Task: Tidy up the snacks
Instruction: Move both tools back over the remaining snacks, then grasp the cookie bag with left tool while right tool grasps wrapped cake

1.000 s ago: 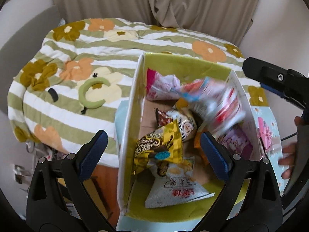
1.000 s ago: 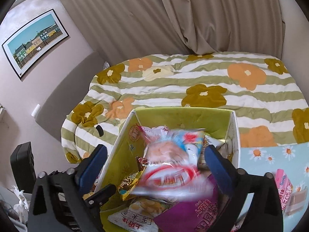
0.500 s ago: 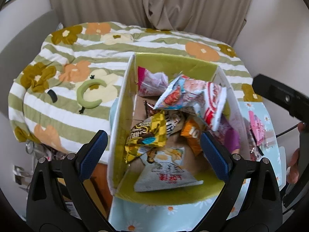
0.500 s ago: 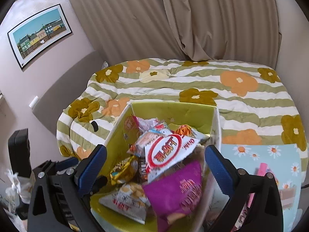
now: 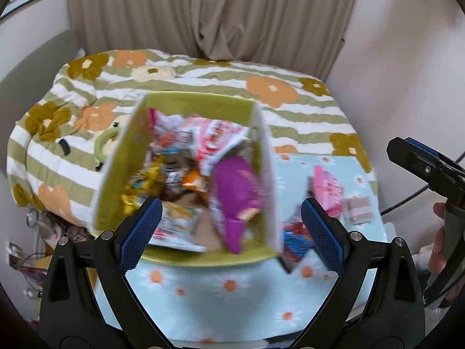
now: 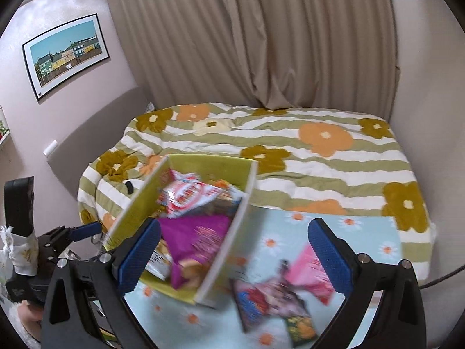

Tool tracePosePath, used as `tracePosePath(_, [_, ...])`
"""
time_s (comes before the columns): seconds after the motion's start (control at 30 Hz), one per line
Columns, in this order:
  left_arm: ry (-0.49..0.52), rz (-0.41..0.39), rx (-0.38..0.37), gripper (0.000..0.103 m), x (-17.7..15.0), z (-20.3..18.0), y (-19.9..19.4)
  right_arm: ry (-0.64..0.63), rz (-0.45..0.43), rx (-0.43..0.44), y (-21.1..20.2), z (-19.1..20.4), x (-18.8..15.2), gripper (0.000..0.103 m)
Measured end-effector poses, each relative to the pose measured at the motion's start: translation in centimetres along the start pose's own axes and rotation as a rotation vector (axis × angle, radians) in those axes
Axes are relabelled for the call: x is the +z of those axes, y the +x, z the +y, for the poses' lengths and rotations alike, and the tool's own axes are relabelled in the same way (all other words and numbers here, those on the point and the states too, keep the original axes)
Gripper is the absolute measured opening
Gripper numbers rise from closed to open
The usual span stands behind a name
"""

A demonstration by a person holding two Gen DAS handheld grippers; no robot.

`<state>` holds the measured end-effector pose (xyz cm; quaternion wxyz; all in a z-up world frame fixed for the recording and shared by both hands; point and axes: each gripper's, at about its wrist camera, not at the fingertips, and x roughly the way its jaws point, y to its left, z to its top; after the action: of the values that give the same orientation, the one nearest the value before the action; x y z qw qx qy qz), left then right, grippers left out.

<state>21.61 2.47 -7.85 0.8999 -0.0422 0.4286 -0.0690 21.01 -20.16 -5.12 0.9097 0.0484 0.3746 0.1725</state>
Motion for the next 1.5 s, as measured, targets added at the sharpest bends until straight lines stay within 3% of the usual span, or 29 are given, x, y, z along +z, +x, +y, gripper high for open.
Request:
tracePosePath(0.37, [0.122, 0.039, 0.019, 0.096, -4.0, -11.0, 2.4, 0.05, 0.024, -0.048, -4.2, -10.7, -3.4, 0.101])
tracePosePath(0.7, [0.32, 0.124, 0.106, 0.096, -7.9, -16.4, 7.1, 0.054, 0.124, -0.08, -3.4, -17.8, -7.1, 0.101])
tracePosePath(0.9, [0.523, 0.205, 0.194, 0.096, -9.7, -18.1, 12.2, 0.088, 0.204, -0.085, -0.6, -20.1, -10.0, 0.101])
tracePosePath(1.07, [0.636, 0.25, 0.258, 0.095, -10.1, -18.8, 15.5, 0.119, 0.252, -0.087, 1.9, -20.8, -11.9, 0.101])
tracePosePath(1.33, [0.623, 0.329, 0.254, 0.093, -9.0, -17.9, 19.1, 0.153, 0.31, -0.124, 5.6, -21.3, -13.5, 0.101])
tracePosePath(1.5, [0.579, 0.385, 0.236, 0.077, -8.7, -16.7, 20.8, 0.153, 0.345, -0.169, 7.8, -21.8, -13.8, 0.101])
